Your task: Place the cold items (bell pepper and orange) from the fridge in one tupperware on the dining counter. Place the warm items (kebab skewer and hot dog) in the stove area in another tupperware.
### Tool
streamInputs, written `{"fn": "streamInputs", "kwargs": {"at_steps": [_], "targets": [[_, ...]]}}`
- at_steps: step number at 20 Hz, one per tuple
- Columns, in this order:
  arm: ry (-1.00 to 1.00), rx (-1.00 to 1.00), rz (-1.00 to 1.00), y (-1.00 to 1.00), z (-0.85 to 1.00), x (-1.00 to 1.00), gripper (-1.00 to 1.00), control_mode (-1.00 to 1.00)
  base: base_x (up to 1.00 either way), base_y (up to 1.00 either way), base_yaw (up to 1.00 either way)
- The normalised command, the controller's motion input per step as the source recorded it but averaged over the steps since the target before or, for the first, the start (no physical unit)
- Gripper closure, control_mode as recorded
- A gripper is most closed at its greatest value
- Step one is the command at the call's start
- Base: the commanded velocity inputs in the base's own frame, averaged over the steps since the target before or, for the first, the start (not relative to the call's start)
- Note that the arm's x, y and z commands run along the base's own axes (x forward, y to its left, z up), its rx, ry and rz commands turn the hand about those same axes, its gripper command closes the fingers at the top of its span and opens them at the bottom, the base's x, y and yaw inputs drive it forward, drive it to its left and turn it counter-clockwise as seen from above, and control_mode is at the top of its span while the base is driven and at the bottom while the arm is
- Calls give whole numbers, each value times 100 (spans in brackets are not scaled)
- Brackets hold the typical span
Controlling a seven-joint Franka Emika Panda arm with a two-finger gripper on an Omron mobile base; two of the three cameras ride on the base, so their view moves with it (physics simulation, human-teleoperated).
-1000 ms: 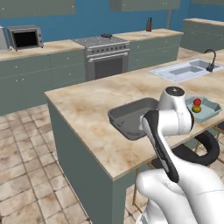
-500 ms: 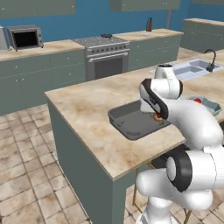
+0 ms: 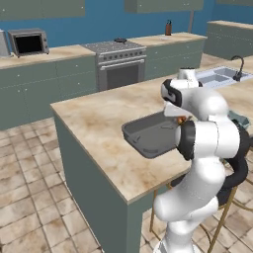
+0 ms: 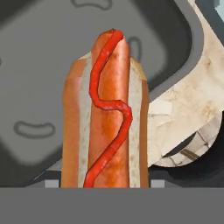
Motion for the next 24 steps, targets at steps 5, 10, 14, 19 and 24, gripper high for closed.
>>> {"fn": "streamInputs", "kwargs": {"at_steps": [5,10,14,19,24], "targets": [[0,0,53,-35,-40,49,100,-100,0,0,0],[-9,3,48,-5,-26,29,100,-100,0,0,0],[-3,-2,33,0,-64,44,100,-100,0,0,0],[-10,0,20,0,-23,23,100,-100,0,0,0],[0,0,15,0,-20,30,100,-100,0,0,0]]}}
